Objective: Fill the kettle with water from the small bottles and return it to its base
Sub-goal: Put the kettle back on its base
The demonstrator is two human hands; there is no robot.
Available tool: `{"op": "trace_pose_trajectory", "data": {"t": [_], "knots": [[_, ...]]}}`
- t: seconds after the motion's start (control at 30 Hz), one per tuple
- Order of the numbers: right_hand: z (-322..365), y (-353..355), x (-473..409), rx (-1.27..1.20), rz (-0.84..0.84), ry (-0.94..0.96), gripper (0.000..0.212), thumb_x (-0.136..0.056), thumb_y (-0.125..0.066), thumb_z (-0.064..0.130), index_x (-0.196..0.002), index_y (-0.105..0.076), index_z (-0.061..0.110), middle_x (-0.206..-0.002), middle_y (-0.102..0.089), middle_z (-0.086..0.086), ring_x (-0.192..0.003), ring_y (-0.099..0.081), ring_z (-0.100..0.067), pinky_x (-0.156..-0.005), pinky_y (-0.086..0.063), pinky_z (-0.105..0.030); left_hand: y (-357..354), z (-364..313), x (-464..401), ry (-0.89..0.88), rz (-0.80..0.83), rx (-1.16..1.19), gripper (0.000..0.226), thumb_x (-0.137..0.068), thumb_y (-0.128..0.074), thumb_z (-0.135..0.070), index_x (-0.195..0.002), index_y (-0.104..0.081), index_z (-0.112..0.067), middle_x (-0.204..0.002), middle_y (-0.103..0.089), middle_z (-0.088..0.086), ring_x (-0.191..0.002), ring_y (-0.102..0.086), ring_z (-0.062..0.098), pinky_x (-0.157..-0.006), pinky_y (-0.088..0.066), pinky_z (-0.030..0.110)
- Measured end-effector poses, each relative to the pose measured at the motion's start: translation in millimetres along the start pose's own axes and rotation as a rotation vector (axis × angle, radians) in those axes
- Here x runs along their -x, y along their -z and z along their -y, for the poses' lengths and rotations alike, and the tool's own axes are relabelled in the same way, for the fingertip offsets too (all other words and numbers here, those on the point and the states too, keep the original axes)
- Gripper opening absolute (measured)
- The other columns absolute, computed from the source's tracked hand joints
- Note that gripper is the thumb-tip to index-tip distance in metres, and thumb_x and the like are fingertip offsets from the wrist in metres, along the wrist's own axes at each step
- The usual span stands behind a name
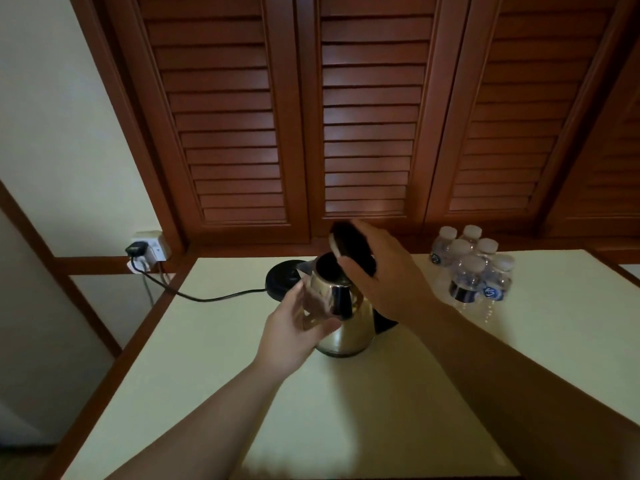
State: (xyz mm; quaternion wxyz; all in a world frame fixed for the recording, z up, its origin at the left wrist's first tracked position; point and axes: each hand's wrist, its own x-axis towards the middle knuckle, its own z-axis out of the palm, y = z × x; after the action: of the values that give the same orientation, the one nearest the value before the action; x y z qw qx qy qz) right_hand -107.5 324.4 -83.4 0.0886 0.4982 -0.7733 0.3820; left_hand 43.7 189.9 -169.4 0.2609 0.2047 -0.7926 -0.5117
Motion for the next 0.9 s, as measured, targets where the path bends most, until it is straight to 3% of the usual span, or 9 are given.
{"op": "trace_pose_trajectory", "data": {"t": [0.07,0.17,0.27,0.33,0.47,0.67,0.8,0.9], "knots": [[6,-3,-3,0.099,0.079,0.015,0.063,-0.098,-0.059,0.052,-0.154,-0.037,0.030,-0.147,-0.053,0.002,-0.131,-0.048,-0.020,-0.111,-0.043,-0.044,0,1,-3,-0.001,-0.012,0.005,0.063,-0.076,-0.092,-0.031,-0.120,-0.055,-0.056,-0.108,-0.074,-0.015,-0.105,-0.068,-0.002,-0.089,-0.051,0.016],[11,-10,-2,0.197,0.088,0.045,0.061,-0.091,-0.057,0.056,-0.144,-0.053,0.027,-0.140,-0.059,0.001,-0.121,-0.052,-0.024,-0.105,-0.046,-0.049,1,5,-9,-0.045,-0.010,-0.041,0.046,-0.077,-0.090,-0.026,-0.095,-0.058,-0.055,-0.094,-0.073,-0.009,-0.093,-0.068,0.003,-0.086,-0.055,0.024],[11,-14,-3,0.188,0.078,-0.006,0.061,-0.092,-0.047,0.063,-0.139,-0.060,0.027,-0.138,-0.061,0.001,-0.117,-0.054,-0.023,-0.103,-0.046,-0.047,4,12,-13,-0.034,-0.009,-0.004,0.059,-0.072,-0.092,-0.035,-0.106,-0.055,-0.066,-0.106,-0.071,-0.017,-0.104,-0.067,0.003,-0.092,-0.056,0.029],[12,-16,-3,0.188,0.069,-0.027,0.062,-0.094,-0.042,0.063,-0.140,-0.061,0.027,-0.141,-0.062,0.000,-0.119,-0.056,-0.024,-0.103,-0.046,-0.049,4,17,-15,-0.029,-0.013,0.021,0.070,-0.070,-0.094,-0.036,-0.122,-0.053,-0.060,-0.118,-0.066,-0.019,-0.112,-0.063,-0.002,-0.091,-0.055,0.023],[10,-20,-3,0.211,0.078,-0.045,0.057,-0.095,-0.044,0.061,-0.139,-0.063,0.030,-0.145,-0.061,0.001,-0.127,-0.057,-0.023,-0.109,-0.042,-0.055,4,21,-21,-0.027,-0.001,0.027,0.076,-0.068,-0.096,-0.035,-0.119,-0.045,-0.057,-0.125,-0.056,-0.020,-0.113,-0.055,-0.013,-0.083,-0.052,0.013],[8,-14,20,0.201,0.008,-0.145,0.082,-0.085,-0.054,0.073,-0.156,-0.042,0.033,-0.156,-0.049,0.007,-0.148,-0.038,-0.019,-0.120,-0.033,-0.054,9,25,-26,-0.040,0.087,0.026,0.110,-0.055,-0.083,-0.069,-0.150,-0.042,-0.032,-0.137,-0.055,-0.016,-0.124,-0.055,0.001,-0.102,-0.049,0.025],[-2,-21,53,0.100,-0.197,-0.383,0.111,-0.071,-0.068,0.082,-0.160,-0.030,0.027,-0.157,-0.045,0.001,-0.147,-0.037,-0.018,-0.117,-0.039,-0.045,11,25,-25,-0.047,0.160,0.101,0.095,-0.067,-0.088,-0.054,-0.145,-0.034,-0.056,-0.145,-0.051,-0.023,-0.132,-0.052,0.002,-0.108,-0.047,0.028],[-6,-30,70,-0.080,-0.237,-0.507,0.123,-0.065,-0.086,0.066,-0.163,-0.018,0.034,-0.152,-0.049,0.010,-0.140,-0.042,-0.005,-0.109,-0.040,-0.027,11,25,-24,-0.023,0.192,0.159,0.094,-0.075,-0.090,-0.040,-0.142,-0.029,-0.065,-0.140,-0.055,-0.029,-0.128,-0.055,-0.001,-0.106,-0.050,0.027]]}}
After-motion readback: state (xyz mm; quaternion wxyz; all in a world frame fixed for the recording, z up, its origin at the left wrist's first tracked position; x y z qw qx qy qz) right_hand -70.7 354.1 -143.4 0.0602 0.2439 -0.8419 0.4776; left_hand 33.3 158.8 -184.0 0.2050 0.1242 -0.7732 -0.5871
